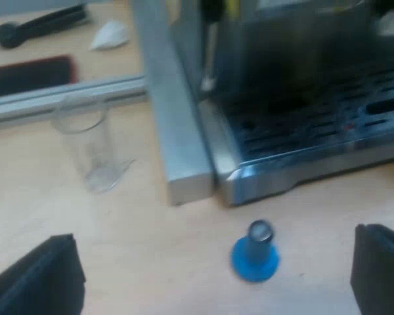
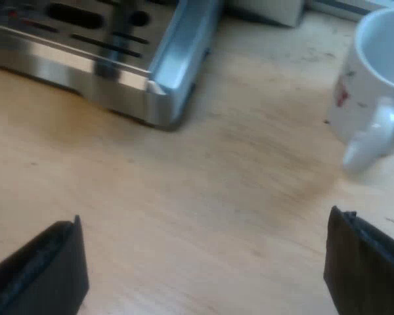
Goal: Grind coffee beans and then tamp
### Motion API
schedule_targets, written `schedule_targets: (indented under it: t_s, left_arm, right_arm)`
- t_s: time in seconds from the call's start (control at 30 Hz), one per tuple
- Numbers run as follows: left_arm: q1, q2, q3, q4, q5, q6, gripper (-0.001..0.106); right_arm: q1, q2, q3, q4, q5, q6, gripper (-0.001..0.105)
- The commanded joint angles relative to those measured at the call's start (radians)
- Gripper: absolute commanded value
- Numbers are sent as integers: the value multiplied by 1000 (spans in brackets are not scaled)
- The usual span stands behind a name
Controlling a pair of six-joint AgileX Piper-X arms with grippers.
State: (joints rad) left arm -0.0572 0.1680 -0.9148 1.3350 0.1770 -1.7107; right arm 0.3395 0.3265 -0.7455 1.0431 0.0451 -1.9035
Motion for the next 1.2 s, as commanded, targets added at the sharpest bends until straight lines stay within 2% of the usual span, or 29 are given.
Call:
schedule_targets:
  t_s: [0.03,0.1,0.27,0.4,0.57,0.7,0.8,0.93,1.07,1.2]
  left_arm:
    - [-14,27,6,-39,73,-12,81]
    - [-31,41,19,-58,105,-12,81]
    - [-82,60,77,-134,164,-12,75]
    - [-112,62,157,-219,254,-9,75]
    - [-133,64,242,-307,320,0,75]
    - [-154,64,313,-396,394,10,75]
    - [-185,66,362,-463,404,10,75]
    - [-234,68,431,-577,424,12,75]
    - [-289,69,509,-720,457,12,75]
    - [-331,71,565,-790,457,12,75]
  right_arm:
    - [76,-1,-45,14,-119,39,75]
    - [124,-1,-46,-5,-158,60,75]
    - [195,7,-46,-65,-176,60,75]
    - [263,30,-46,-106,-206,68,75]
    - [339,64,-46,-112,-204,68,73]
    - [410,85,-46,-150,-130,103,70]
    - [460,96,-46,-173,-74,114,70]
    - [525,113,-35,-204,5,166,69]
    - [610,128,22,-302,85,234,59]
    - [713,146,85,-402,206,291,59]
